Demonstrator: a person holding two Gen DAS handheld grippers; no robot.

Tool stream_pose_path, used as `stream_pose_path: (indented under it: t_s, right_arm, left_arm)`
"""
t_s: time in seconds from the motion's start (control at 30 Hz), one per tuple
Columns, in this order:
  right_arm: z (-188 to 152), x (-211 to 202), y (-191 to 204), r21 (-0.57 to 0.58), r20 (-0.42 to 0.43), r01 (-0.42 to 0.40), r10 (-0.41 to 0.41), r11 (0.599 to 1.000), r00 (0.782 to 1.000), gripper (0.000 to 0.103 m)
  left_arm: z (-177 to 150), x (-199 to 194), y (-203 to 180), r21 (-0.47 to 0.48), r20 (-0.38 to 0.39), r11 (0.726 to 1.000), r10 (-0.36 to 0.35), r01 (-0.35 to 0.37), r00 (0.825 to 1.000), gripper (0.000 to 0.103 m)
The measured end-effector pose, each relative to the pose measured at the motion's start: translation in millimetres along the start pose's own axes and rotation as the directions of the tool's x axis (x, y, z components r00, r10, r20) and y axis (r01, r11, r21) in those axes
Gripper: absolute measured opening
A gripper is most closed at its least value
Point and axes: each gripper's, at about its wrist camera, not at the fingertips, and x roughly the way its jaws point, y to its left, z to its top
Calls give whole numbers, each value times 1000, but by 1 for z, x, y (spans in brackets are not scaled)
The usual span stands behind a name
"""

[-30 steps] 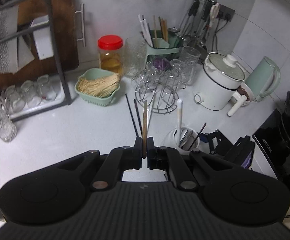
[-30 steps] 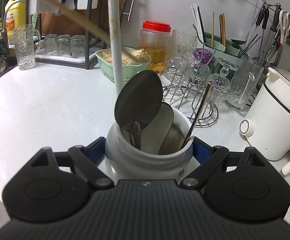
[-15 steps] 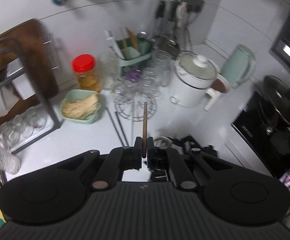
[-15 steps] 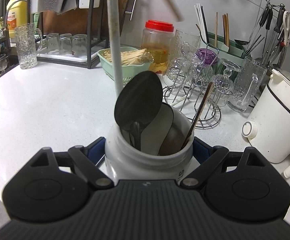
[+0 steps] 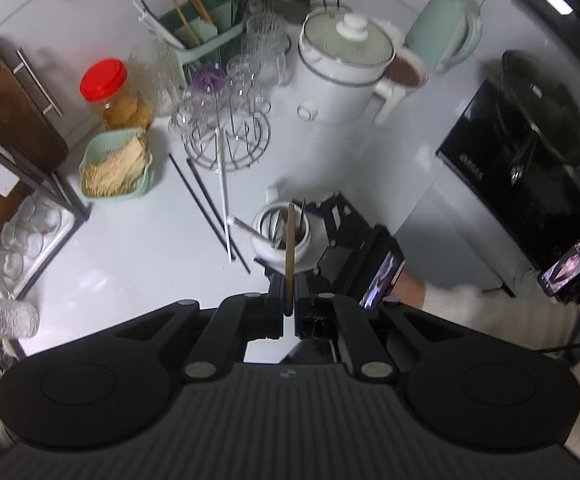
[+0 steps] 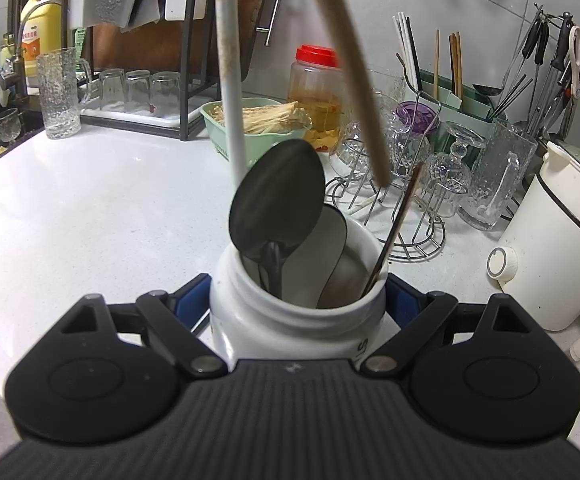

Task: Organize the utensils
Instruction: 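Carry the wooden chopstick with the left gripper over the white jar, then lower the wooden chopstick into the jar and open the left gripper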

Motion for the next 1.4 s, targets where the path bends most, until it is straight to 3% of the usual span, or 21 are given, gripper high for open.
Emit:
stream_pose_path:
  t_s: [0.6,0.97,1.17,1.3,1.4]
  right_arm:
    - [-1,-1,0,5,11,-5,5,1000,1000,92]
    - [-2,-2,0,1,21,-7,7,1000,1000,92]
    - [-3,-3,0,2,26,-8,8,1000,1000,92]
    - [-1,-2,0,7,19,-4,4,1000,1000,92]
    - [-1,-3,0,8,17,-3,3,1000,1000,92]
  left_arm:
    - [36,85,-13,62,-136,998,-4,13,991,5]
    - [46,121,-17,85,-143,996,-6,18,990,5]
    - [44,122,-11,78,-108,997,9,-1,994,6]
    - [43,110,-9,74,-50,997,6,-2,999,32]
    - [39,94,-9,71,15,997,-7,5,1000,32]
